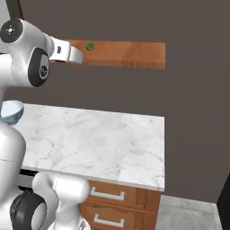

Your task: Pick the lemon wedges from the cabinet and place them in one bowl. Pick the bell pepper from the sink and place it in the other bowl.

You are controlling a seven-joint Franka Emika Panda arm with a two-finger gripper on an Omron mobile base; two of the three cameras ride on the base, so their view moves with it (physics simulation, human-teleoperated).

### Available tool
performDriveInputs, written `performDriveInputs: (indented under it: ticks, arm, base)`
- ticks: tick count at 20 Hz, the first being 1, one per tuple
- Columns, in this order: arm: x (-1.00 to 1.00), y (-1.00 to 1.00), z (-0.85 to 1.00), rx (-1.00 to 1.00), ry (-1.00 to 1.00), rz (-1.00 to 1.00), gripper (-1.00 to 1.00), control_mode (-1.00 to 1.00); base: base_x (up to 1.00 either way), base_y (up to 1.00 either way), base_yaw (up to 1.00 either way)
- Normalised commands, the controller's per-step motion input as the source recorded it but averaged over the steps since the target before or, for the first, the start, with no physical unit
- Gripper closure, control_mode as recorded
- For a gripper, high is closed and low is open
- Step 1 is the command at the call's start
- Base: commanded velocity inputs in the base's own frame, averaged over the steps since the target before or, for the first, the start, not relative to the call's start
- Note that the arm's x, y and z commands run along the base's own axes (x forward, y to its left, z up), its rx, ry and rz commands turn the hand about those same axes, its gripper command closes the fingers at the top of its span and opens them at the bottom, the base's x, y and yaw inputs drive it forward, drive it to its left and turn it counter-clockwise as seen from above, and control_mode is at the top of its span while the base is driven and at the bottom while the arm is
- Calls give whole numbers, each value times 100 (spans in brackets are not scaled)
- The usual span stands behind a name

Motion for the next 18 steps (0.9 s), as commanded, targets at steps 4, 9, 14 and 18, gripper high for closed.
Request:
performDriveInputs:
  ticks: [4,9,14,18]
  arm:
    - [21,0,45,0,-7,0,-100,-100]
    - [47,-4,-1,0,0,0,-100,-100]
    - [60,0,-2,0,8,2,-100,-100]
    - [47,1,0,0,7,0,-100,-100]
  base:
    - [0,0,0]
    - [0,0,0]
    - [0,0,0]
    - [0,0,0]
